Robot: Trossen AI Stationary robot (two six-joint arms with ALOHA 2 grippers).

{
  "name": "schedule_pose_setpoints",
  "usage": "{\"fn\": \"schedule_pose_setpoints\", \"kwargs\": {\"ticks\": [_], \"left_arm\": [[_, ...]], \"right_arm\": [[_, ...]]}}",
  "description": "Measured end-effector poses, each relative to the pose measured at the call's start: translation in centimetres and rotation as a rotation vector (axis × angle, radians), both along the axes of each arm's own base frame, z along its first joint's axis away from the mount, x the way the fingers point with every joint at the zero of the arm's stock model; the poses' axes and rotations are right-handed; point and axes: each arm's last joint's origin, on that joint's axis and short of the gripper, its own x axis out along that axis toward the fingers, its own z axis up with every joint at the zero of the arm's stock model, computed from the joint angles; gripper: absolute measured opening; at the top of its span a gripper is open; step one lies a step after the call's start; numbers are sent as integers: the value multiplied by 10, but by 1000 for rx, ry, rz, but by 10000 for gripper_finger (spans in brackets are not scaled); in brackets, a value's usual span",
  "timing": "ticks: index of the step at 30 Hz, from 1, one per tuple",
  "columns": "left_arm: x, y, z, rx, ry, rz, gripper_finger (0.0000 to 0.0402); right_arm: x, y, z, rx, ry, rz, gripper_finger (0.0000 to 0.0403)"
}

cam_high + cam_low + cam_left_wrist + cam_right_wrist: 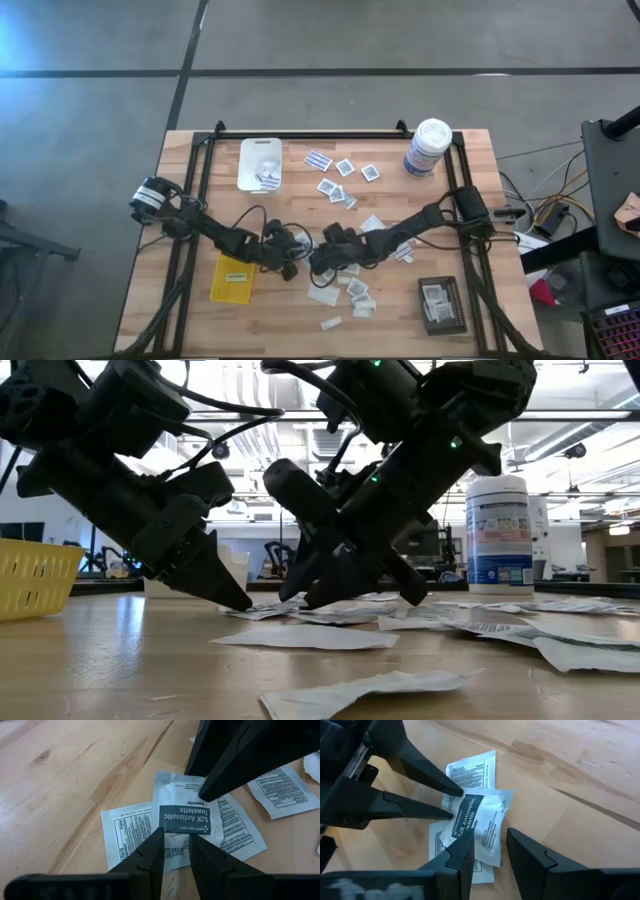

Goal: Pick & Place First Aid Supplies
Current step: Put the towelette pack into the black bin

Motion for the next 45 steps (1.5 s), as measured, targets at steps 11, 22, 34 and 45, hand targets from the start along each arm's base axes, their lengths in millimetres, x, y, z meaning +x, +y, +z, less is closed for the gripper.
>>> {"fn": "schedule_pose_setpoints", "kwargs": {"ticks": [11,22,34,45], "left_arm": [[0,0,0,7,3,-6,94],[-2,0,7,13,1,-41,94],[-12,3,40,24,-36,-51,94],[-19,4,51,16,-51,-62,94]], "right_arm": [[1,-1,1,-1,-2,48,48],[2,0,4,-19,-5,101,9],[-9,4,32,-46,45,207,8],[-48,20,77,-77,203,309,8]]}}
